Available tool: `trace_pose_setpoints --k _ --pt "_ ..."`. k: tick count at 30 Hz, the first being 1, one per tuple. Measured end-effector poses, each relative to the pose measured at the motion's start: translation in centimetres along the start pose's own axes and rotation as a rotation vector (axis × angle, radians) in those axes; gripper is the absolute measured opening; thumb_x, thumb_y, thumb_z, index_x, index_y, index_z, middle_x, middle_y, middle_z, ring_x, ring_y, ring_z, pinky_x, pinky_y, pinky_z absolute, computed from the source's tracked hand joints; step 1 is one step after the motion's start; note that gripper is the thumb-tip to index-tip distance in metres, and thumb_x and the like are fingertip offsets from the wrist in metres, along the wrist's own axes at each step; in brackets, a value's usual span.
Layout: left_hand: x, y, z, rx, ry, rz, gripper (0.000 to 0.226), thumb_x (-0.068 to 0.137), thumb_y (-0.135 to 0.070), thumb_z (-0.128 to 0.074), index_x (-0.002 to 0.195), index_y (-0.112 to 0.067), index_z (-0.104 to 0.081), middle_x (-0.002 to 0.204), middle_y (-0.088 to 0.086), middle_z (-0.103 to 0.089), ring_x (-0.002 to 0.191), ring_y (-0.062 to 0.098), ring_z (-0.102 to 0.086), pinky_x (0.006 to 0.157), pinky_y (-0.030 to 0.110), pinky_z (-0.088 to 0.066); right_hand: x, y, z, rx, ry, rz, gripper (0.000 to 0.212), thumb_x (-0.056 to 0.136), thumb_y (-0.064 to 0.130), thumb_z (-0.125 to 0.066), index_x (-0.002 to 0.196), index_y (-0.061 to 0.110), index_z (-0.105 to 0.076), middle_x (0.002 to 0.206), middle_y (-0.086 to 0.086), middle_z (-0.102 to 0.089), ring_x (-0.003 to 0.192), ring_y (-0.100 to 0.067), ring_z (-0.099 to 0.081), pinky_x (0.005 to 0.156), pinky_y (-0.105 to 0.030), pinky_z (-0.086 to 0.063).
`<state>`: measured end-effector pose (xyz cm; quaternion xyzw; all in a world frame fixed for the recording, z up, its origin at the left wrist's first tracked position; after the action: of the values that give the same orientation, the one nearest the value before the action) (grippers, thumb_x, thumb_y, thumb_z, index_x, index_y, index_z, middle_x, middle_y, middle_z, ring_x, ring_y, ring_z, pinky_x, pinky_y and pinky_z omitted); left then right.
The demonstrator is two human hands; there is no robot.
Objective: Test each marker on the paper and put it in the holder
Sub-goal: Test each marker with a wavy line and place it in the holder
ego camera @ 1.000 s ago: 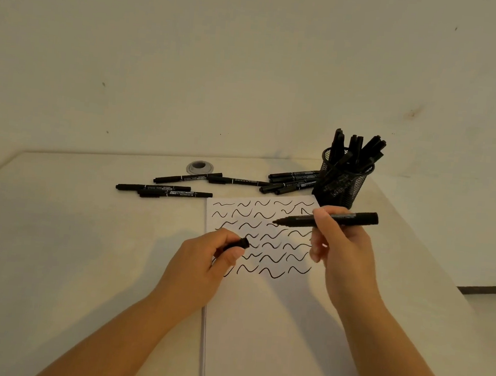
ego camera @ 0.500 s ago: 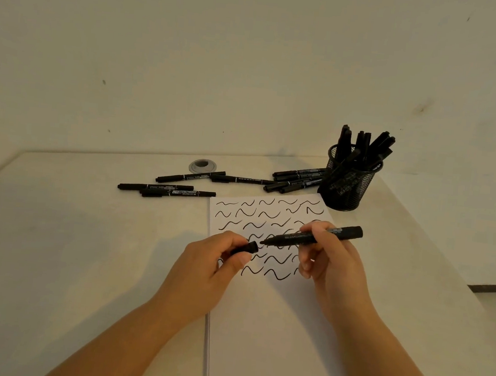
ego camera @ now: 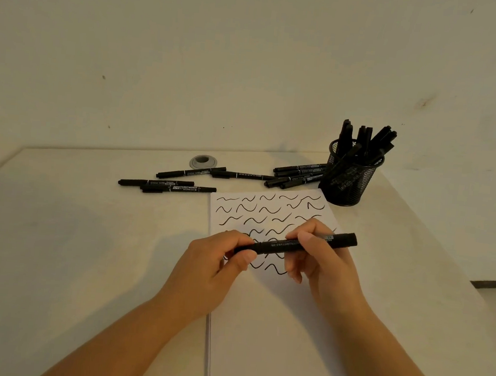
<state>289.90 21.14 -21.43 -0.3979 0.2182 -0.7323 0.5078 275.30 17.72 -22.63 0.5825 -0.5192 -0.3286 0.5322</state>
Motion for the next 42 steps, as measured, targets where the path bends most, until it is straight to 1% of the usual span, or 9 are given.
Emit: trace_pose_setpoints --k 4,8,15,18,21,29,32,36,42 --pt "-0.2 -1.0 -0.6 -0.006 0.032 -0.053 0.01 0.083 -0.048 -0.042 0.08 -0.047 -0.052 0.071 -0.013 -0.056 0.058 0.018 -0.05 0.052 0.023 -0.039 -0.3 0.1 -0.5 -0.048 0.02 0.028 0.02 0.07 0.035 -0.054 0.058 0.019 -0.06 0.045 -0.003 -0.054 0.04 -0.017 -0.047 0.04 -0.021 -0.036" --pt "-0.3 -1.5 -0.9 0.005 0.042 -0.055 0.014 0.084 -0.046 -0.043 0.072 -0.045 -0.05 0.063 -0.021 -0.054 0.056 0.007 -0.047 0.052 0.011 -0.031 -0.3 -0.2 -0.6 -0.028 0.0 0.043 0.024 0.075 0.02 -0.044 0.055 0.014 -0.057 0.041 -0.006 -0.05 0.036 -0.019 -0.043 0.038 -0.022 -0.033" --pt "-0.3 -1.6 -1.4 0.001 0.045 -0.048 0.033 0.085 -0.042 -0.04 0.082 -0.02 -0.065 0.055 -0.019 -0.05 0.056 0.005 -0.05 0.052 0.016 -0.036 -0.6 -0.7 -0.9 0.04 -0.022 0.048 0.029 0.076 0.017 -0.039 0.056 0.003 -0.054 0.037 -0.008 -0.048 0.033 -0.018 -0.039 0.037 -0.019 -0.03" --pt "-0.4 -1.5 -1.7 -0.065 0.062 -0.011 0.031 0.083 -0.043 -0.04 0.077 -0.025 -0.064 0.054 -0.017 -0.051 0.053 0.006 -0.049 0.052 0.024 -0.039 -0.8 -0.3 -1.1 0.025 -0.019 0.082 0.029 0.072 0.024 -0.046 0.055 0.001 -0.051 0.037 -0.005 -0.047 0.033 -0.017 -0.04 0.038 -0.017 -0.03" --pt "-0.5 -1.4 -2.1 -0.151 0.106 0.037 0.021 0.083 -0.043 -0.042 0.071 -0.038 -0.058 0.053 -0.016 -0.051 0.05 0.005 -0.045 0.049 0.02 -0.036 -1.1 0.1 -1.0 -0.014 -0.031 0.118 0.029 0.074 0.018 -0.042 0.053 0.0 -0.049 0.038 0.002 -0.048 0.033 -0.015 -0.041 0.038 -0.018 -0.031" --pt "-0.5 -0.8 -2.7 -0.292 0.196 0.142 0.02 0.084 -0.032 -0.046 0.071 -0.035 -0.061 0.049 -0.014 -0.05 0.048 0.003 -0.043 0.051 0.015 -0.036 -1.2 0.7 -1.4 -0.032 0.005 0.184 0.03 0.073 0.022 -0.042 0.053 0.001 -0.051 0.045 0.004 -0.052 0.035 -0.014 -0.044 0.039 -0.015 -0.033" --pt "-0.4 -0.4 -2.6 -0.304 0.182 0.153 0.02 0.083 -0.032 -0.047 0.07 -0.037 -0.062 0.05 -0.013 -0.052 0.049 0.003 -0.045 0.053 0.017 -0.038 -1.1 0.5 -1.4 -0.057 0.019 0.154 0.028 0.077 0.013 -0.04 0.054 0.002 -0.052 0.047 0.0 -0.054 0.037 -0.015 -0.045 0.039 -0.018 -0.034" --pt "-0.1 -0.2 -1.8 -0.338 0.127 0.163 0.017 0.08 -0.029 -0.052 0.069 -0.038 -0.063 0.05 -0.014 -0.055 0.049 0.002 -0.047 0.054 0.014 -0.04 -1.0 1.1 -1.6 -0.126 0.076 0.178 0.029 0.075 0.026 -0.044 0.062 0.006 -0.059 0.053 0.002 -0.059 0.045 -0.011 -0.05 0.043 -0.02 -0.038" --pt "0.5 1.8 1.5 -0.391 -0.091 0.257 0.022 0.086 -0.016 -0.06 0.07 -0.03 -0.065 0.05 -0.01 -0.057 0.048 0.0 -0.048 0.052 0.009 -0.04 -0.4 1.6 1.1 -0.083 -0.107 0.108 0.017 0.076 0.017 -0.062 0.06 0.023 -0.063 0.052 0.0 -0.056 0.045 -0.014 -0.047 0.044 -0.019 -0.038"
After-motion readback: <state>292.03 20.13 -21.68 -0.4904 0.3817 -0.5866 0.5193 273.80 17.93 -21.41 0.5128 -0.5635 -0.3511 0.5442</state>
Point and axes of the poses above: each hand's wrist, its own x-axis towards the middle knuckle, its own z-axis out of the back of the hand, y = z × x, the point moved 8 cm from there along x, towards the middle knuckle
